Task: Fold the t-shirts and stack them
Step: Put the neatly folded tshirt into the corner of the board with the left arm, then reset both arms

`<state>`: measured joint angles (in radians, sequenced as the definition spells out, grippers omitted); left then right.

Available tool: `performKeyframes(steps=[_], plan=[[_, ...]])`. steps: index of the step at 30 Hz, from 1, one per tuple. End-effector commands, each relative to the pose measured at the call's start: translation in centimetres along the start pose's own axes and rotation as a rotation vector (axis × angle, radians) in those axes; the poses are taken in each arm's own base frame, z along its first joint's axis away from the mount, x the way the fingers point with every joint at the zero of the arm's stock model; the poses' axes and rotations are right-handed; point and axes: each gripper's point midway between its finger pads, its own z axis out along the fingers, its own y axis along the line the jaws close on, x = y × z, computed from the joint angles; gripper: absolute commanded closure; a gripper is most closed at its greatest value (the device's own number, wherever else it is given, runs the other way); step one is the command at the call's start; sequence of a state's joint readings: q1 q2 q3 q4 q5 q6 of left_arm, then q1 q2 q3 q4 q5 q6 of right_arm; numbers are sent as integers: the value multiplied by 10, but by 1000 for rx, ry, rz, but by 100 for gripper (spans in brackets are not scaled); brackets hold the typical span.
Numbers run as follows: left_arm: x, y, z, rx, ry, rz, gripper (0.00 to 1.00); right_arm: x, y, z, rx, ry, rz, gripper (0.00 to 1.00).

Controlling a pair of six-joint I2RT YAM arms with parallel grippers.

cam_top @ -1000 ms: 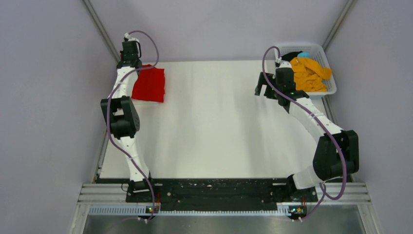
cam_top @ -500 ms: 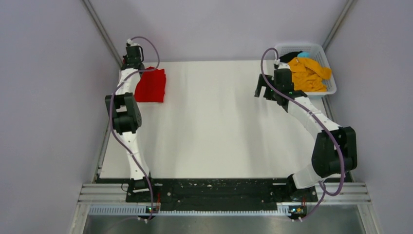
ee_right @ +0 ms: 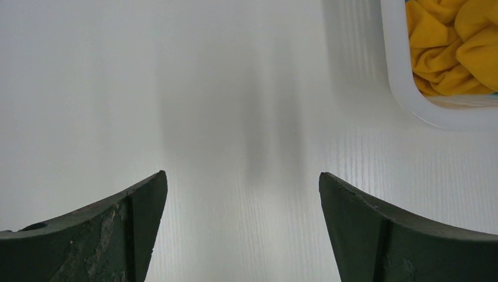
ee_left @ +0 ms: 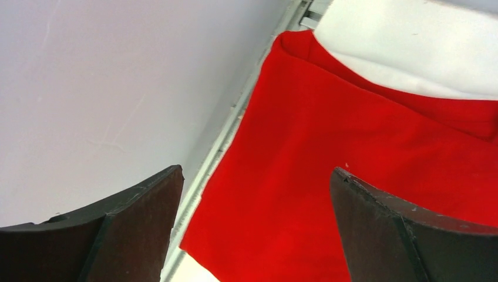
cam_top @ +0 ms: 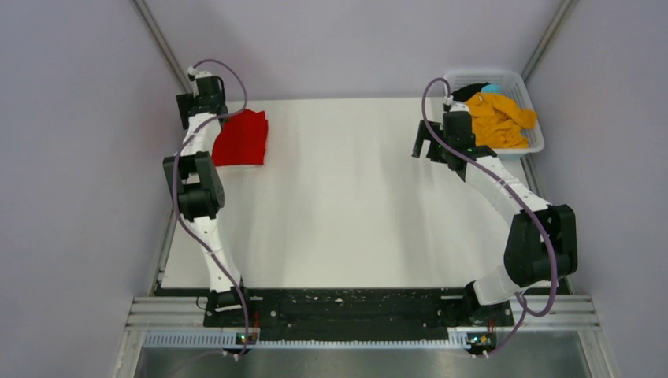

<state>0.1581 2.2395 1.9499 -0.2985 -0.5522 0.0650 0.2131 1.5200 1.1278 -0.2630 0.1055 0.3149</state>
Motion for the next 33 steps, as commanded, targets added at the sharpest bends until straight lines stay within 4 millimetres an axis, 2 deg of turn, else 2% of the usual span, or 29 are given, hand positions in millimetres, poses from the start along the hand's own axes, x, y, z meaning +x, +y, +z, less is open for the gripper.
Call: performKeyframes(steps=[1, 5, 6, 8, 10, 12, 14, 16, 18, 19, 22, 23, 25, 27, 33], plan=[[-53, 3, -48, 123, -110, -200, 1, -29, 1, -13, 7, -80, 14, 1], [-57, -21, -87, 283, -120, -235, 1, -27, -1, -18, 15, -89, 34, 1], [-51, -30, -98, 327, -115, -252, 1, -27, -2, -19, 16, -90, 37, 1], [-49, -44, -131, 436, -131, -333, 1, -22, -2, -23, 13, -86, 48, 1], [-44, -58, -172, 586, -134, -444, 1, -12, -6, -26, 21, -76, 65, 1], [-26, -78, -214, 751, -123, -524, 1, 1, -13, -30, 43, -67, 85, 1], [-12, -100, -259, 869, -159, -534, 1, 13, -22, -34, 72, -66, 96, 1], [15, -117, -298, 928, -157, -480, 1, 26, -29, -40, 89, -66, 103, 1], [51, -139, -333, 991, -119, -410, 1, 39, -34, -45, 89, -68, 110, 1], [70, -146, -343, 1019, -79, -401, 1, 52, -38, -46, 90, -55, 112, 1], [123, -160, -367, 1114, 46, -396, 1, 69, -41, -51, 69, -75, 133, 1], [144, -159, -365, 1096, 83, -391, 1, 73, -41, -54, 59, -85, 138, 1], [162, -153, -360, 1045, 100, -400, 1, 78, -43, -58, 51, -97, 148, 1], [168, -145, -353, 996, 98, -402, 1, 78, -45, -63, 53, -116, 149, 1], [158, -140, -350, 958, 72, -387, 1, 72, -54, -70, 99, -157, 169, 1]])
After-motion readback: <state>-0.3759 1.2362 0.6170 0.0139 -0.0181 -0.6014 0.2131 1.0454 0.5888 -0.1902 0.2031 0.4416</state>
